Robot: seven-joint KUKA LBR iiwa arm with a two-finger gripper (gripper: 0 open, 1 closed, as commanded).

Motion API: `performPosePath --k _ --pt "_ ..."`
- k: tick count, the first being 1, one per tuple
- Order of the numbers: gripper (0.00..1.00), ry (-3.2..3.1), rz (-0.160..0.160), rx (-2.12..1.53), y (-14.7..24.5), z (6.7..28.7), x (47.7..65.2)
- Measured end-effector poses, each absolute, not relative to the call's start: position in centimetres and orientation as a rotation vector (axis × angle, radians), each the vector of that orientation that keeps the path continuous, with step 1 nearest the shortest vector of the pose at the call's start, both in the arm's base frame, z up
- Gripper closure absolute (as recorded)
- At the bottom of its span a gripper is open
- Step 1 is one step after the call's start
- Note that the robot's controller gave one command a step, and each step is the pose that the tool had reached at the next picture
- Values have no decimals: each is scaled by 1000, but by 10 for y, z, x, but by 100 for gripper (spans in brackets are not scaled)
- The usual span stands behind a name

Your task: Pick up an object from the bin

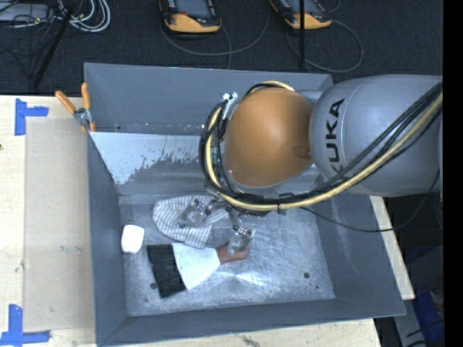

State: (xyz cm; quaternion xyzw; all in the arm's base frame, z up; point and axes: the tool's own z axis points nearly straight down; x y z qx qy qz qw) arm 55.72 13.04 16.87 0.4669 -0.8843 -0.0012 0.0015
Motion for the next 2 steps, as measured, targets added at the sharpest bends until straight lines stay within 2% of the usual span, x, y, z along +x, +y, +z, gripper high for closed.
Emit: performPosePath --k 1,2 --pt "100 -2766 17 1490 107 81 592" --pt "100 -2774 12 1492 109 79 592"
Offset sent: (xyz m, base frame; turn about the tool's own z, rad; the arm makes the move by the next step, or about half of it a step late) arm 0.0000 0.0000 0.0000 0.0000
